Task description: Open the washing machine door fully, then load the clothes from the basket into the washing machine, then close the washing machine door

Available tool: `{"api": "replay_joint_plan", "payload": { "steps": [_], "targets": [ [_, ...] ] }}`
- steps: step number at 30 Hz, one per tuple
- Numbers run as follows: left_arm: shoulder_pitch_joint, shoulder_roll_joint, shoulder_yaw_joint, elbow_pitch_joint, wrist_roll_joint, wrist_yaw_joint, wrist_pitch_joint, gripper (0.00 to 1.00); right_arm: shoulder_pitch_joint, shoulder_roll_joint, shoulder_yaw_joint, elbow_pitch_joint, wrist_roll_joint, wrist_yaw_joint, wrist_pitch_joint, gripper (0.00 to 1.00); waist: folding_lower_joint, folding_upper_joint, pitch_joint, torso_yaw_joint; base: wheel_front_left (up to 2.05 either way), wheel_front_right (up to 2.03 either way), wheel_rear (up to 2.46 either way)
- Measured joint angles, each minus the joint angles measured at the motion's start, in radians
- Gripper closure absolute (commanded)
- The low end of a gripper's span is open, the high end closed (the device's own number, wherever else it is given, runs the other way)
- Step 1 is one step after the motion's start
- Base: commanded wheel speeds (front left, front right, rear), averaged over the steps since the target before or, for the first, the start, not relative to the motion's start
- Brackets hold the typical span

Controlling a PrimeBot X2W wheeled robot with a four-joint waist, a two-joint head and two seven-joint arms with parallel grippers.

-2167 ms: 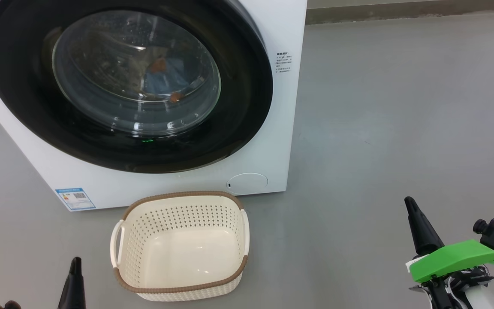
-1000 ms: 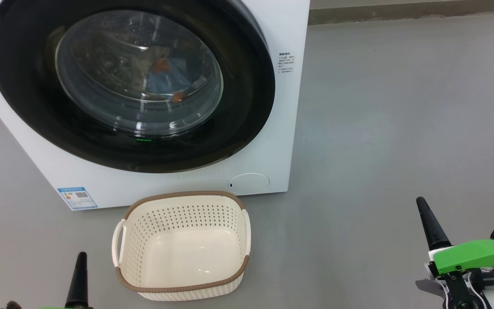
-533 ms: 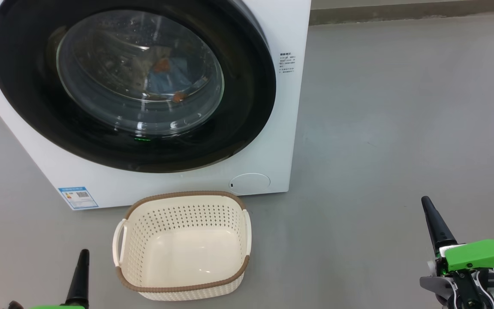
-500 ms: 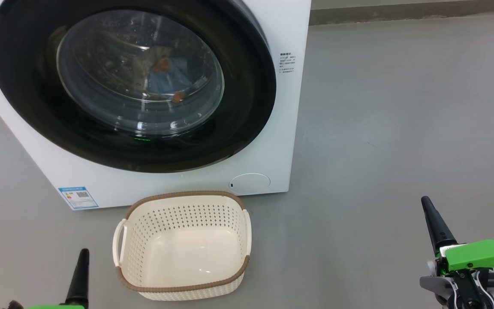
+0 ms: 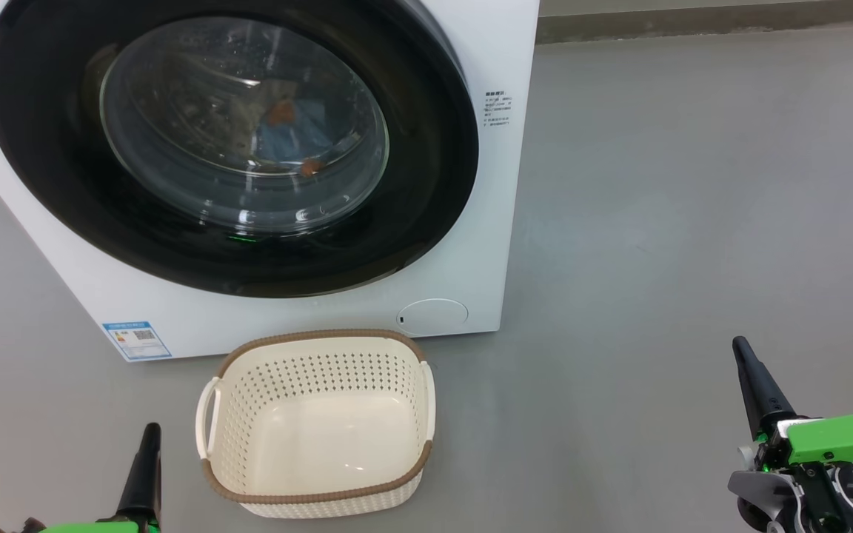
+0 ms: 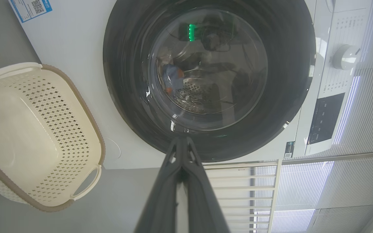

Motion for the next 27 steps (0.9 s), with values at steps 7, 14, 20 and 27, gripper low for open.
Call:
{"api": "replay_joint_plan", "payload": {
  "steps": [7, 14, 20, 27],
  "targets": [
    [-0.010, -0.010, 0.007, -0.004, -0.055, 0.000, 0.021, 1.00, 0.001, 0.008, -0.024, -0.002, 0.063, 0.000, 0.018, 1.00, 0.0000, 0.0000, 0.000, 0.001, 0.00, 0.00, 0.00],
    [-0.011, -0.012, 0.012, -0.004, -0.081, 0.000, 0.028, 1.00, 0.003, 0.014, -0.034, -0.005, 0.106, 0.000, 0.031, 1.00, 0.0000, 0.0000, 0.000, 0.002, 0.00, 0.00, 0.00],
    [-0.020, -0.013, 0.013, -0.005, -0.085, 0.000, 0.028, 1.00, 0.003, 0.014, -0.035, -0.006, 0.106, -0.002, 0.031, 1.00, 0.0000, 0.0000, 0.000, 0.002, 0.00, 0.00, 0.00],
    [-0.020, -0.014, 0.013, -0.005, -0.085, 0.000, 0.028, 1.00, 0.003, 0.014, -0.035, -0.006, 0.106, -0.002, 0.031, 1.00, 0.0000, 0.0000, 0.000, 0.002, 0.00, 0.00, 0.00]
  ]
}}
